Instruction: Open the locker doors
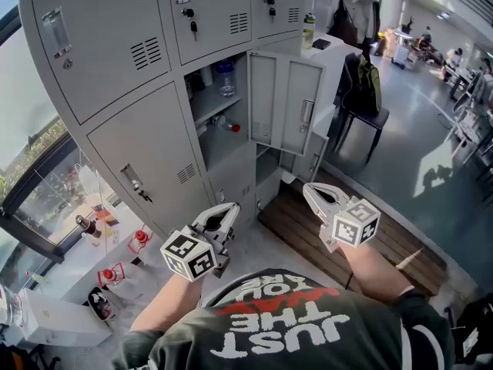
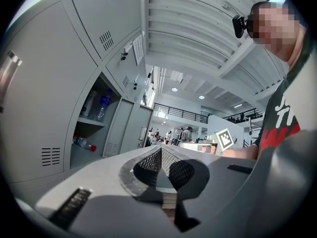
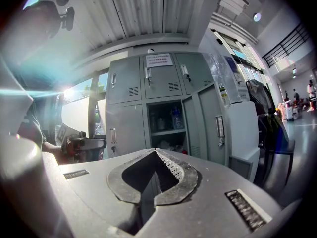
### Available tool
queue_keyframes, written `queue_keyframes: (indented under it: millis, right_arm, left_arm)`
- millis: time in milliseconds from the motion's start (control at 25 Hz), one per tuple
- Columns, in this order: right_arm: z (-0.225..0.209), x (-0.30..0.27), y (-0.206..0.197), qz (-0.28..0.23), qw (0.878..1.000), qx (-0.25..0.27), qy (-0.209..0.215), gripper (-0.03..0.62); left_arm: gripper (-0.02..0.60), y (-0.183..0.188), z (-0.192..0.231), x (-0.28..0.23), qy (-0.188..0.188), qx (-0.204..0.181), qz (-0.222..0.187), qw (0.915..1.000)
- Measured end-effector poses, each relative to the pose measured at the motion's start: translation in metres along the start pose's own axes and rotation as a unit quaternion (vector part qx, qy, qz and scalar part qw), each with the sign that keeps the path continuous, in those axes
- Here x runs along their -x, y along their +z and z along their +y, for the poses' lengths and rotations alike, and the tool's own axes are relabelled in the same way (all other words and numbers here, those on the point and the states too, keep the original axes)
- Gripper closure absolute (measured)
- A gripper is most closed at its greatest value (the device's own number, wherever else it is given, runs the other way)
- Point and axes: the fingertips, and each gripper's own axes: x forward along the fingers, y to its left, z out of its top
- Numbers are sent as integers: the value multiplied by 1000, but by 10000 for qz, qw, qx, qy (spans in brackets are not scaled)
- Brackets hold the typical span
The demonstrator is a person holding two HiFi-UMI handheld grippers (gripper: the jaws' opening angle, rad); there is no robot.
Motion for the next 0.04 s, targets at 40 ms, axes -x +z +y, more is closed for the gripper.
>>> queue_keyframes:
  millis: [40]
  right_arm:
    - [0,0,-1,10,10000,0,-8,559]
  left_arm:
    - [580,-1,0,0,-6,10,11,10000]
